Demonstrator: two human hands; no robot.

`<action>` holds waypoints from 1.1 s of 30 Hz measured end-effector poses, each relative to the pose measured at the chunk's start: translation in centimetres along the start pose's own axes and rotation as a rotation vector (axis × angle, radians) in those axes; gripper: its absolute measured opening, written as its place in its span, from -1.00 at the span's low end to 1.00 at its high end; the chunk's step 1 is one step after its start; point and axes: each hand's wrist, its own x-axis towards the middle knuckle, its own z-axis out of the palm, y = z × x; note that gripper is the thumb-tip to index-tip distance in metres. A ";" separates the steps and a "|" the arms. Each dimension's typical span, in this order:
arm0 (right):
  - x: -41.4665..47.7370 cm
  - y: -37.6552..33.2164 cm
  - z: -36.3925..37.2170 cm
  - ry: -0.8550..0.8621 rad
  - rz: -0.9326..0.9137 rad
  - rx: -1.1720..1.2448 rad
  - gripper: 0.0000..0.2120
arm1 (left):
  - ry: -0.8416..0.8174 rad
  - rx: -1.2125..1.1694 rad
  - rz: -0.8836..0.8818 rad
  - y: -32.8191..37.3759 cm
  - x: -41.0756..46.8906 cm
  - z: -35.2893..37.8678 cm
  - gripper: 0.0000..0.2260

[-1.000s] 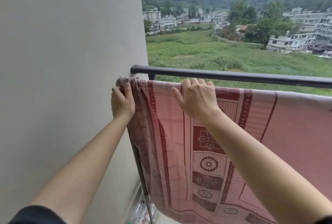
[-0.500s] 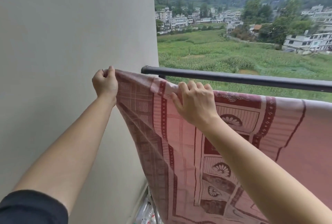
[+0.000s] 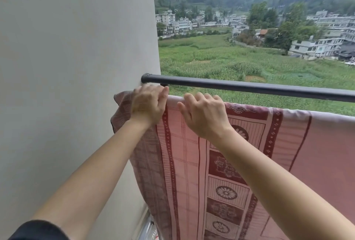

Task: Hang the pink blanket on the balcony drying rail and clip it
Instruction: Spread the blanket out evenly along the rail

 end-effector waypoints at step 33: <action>-32.5 40.5 -18.3 -0.061 0.489 -0.217 -0.40 | -0.222 -0.097 0.308 46.1 -6.9 3.1 -0.48</action>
